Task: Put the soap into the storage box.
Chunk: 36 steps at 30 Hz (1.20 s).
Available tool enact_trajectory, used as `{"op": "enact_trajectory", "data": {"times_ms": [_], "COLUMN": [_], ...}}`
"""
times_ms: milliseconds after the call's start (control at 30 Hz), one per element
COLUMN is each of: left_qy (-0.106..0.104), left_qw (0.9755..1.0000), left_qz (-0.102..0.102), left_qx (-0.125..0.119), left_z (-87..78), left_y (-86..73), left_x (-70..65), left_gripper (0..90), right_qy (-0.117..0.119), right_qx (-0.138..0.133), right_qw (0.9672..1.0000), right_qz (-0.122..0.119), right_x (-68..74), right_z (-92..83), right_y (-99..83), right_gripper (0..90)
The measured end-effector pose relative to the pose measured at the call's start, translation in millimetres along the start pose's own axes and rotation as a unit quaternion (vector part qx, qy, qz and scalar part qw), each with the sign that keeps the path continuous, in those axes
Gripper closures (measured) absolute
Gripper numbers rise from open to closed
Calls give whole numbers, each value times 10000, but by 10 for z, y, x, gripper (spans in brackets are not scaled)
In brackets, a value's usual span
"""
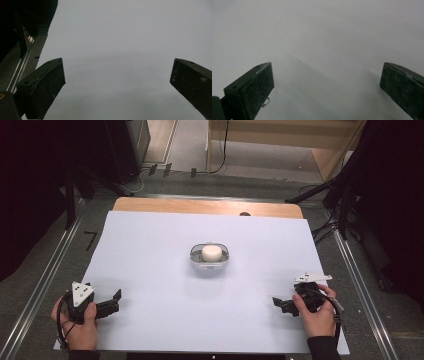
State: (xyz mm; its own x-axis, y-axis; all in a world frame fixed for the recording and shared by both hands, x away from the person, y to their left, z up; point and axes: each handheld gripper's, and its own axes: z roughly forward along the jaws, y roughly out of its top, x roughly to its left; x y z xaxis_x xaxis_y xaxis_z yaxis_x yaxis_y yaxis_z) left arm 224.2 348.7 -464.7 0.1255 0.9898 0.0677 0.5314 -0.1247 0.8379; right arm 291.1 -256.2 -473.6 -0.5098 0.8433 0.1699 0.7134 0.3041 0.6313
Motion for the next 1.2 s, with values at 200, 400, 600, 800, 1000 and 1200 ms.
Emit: {"op": "enact_trajectory", "data": {"times_ms": [200, 400, 600, 800, 1000, 1200], "left_qy": [-4, -8, -15, -22, -21, -32], "left_qw": [10000, 10000, 10000, 10000, 10000, 10000], "left_qz": [5, 6, 2, -12, -15, -15], "left_qx": [11, 11, 13, 13, 15, 11], "left_z": [0, 0, 2, 3, 4, 6], "left_y": [1, 1, 2, 2, 2, 2], "left_x": [0, 1, 2, 3, 4, 8], "left_gripper": [2, 2, 2, 2, 1, 2], "right_qy": [-47, -162, -255, -331, -407, -371], "right_qx": [-53, -86, -157, -358, -584, -692], "right_qw": [9999, 9995, 9988, 9978, 9963, 9956], "right_qz": [114, 257, 381, 442, 481, 513], "right_x": [-96, -198, -287, -350, -398, -445], "right_z": [-96, -176, -274, -366, -446, -494], "right_y": [-105, -235, -379, -491, -558, -652], "right_gripper": [0, 0, 0, 0, 0, 0]}}
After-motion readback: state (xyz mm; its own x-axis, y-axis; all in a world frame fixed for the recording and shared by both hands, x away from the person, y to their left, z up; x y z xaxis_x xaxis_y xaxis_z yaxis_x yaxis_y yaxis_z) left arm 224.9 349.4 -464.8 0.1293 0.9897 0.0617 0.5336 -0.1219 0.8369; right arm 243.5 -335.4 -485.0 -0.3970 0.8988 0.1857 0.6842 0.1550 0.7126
